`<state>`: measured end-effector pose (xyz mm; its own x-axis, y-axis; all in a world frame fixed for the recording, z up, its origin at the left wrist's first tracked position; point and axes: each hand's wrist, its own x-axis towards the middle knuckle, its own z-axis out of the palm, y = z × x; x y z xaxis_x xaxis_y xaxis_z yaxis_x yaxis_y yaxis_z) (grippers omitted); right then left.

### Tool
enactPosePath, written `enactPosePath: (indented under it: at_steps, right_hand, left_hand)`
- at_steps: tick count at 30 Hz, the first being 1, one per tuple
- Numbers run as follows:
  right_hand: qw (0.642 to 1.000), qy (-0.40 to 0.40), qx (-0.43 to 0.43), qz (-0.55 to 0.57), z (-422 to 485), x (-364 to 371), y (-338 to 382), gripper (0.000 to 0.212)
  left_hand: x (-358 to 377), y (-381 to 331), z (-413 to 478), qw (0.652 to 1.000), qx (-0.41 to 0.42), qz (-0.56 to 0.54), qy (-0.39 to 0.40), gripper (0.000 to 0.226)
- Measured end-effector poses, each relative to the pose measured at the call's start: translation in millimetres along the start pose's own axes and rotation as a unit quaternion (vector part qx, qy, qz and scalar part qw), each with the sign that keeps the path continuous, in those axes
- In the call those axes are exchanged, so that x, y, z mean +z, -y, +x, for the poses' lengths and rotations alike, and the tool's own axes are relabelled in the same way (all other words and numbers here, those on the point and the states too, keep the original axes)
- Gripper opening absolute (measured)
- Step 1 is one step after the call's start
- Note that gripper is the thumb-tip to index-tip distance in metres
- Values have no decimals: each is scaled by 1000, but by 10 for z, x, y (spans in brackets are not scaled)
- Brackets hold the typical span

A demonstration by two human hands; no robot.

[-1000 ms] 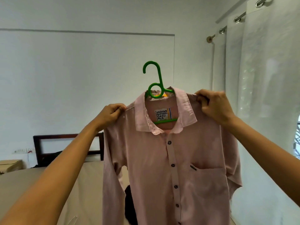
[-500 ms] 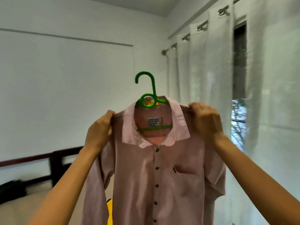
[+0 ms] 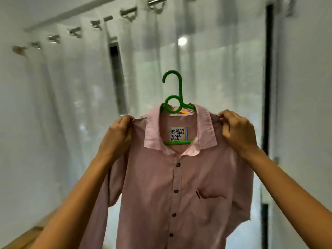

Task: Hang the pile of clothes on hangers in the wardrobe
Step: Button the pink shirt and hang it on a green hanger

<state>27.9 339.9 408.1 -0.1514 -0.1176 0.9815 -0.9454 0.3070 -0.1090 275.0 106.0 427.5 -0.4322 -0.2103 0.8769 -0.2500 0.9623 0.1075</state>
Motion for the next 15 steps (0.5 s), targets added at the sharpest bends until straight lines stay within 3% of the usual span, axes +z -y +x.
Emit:
enactPosePath:
  at_steps: [4, 10, 15]
  right_hand:
    - [989, -27, 3, -142, 82, -825, -926, 29]
    - [955, -36, 49, -290, 195, -2112, -2153, 19]
    - [905, -29, 37, -422, 327, -3043, -2871, 22]
  left_hand:
    - [1044, -777, 576, 990, 79, -116, 16, 33]
    - [2439, -2335, 1236, 950, 161, -268, -6, 25]
    - [3268, -3581, 1693, 913, 199, -356, -19, 28]
